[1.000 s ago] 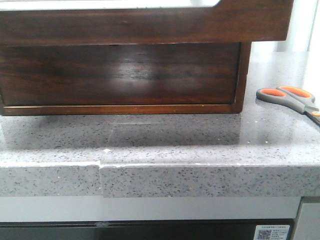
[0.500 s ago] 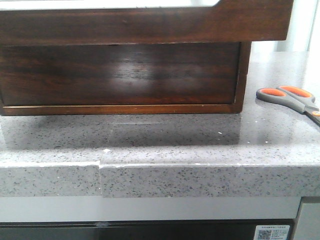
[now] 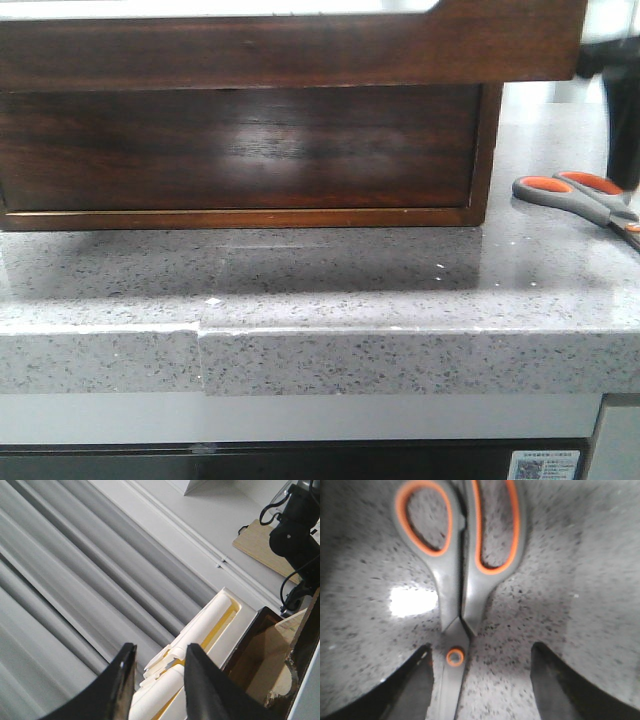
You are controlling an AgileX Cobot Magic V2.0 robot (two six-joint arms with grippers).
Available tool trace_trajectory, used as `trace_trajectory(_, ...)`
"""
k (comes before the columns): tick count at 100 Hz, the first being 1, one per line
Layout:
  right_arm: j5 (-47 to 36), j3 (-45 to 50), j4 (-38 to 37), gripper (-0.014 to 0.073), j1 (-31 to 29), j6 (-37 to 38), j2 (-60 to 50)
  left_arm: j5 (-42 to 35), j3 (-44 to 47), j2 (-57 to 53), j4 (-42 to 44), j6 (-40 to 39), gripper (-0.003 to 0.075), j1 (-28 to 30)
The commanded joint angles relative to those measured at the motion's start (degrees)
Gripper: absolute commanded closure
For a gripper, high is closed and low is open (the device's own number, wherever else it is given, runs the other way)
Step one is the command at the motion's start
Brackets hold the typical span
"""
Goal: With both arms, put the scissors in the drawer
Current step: 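Lower the right gripper onto the grey-and-orange scissors and grasp them, then lift the scissors with the right gripper and carry them over the drawer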
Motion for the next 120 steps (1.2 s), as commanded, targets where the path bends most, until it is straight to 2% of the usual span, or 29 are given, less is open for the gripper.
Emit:
trace_trajectory(1,-0.8,-1.8,-0.1,0.0216,0.3,-0.4,-0.2,-2.0,-1.4,0.7,-1.5,-0.6,0.0494,-0.5)
trace_trajectory(64,-1.7,-2.0,-0.1,0.0223,1.5,-0.4,5.1,-0.4,-1.4,0.7,-1.5,-0.6,0.0494,-0.5)
trace_trajectory(69,-1.4,-2.0,-0.1,0.0258,1.5,-0.4,5.1,-0.2,-1.4,0.7,-1.5,-0.6,0.0494,-0.5)
trace_trajectory(89,-1.2,-2.0,-0.9,0.0559,1.5,-0.4,5.1,0.2,-1.4,0.7,-1.5,-0.6,0.0495,-0.5)
trace_trajectory(96,-1.0,-2.0,-1.0,0.0617,1.5,-0.4,5.1,0.3,-1.4,0.7,-1.5,-0.6,0.0495,-0.5)
trace_trajectory(104,0.2,-2.0,-2.1,0.0659,1.5,-0.4,5.0,0.3,-1.4,0.7,-1.5,-0.6,0.0496,-0.5)
trace_trajectory(120,1.6,-2.0,-2.8,0.0657,1.2,-0.4,3.4,0.3,-1.4,0.7,-1.5,-0.6,0.05,-0.5)
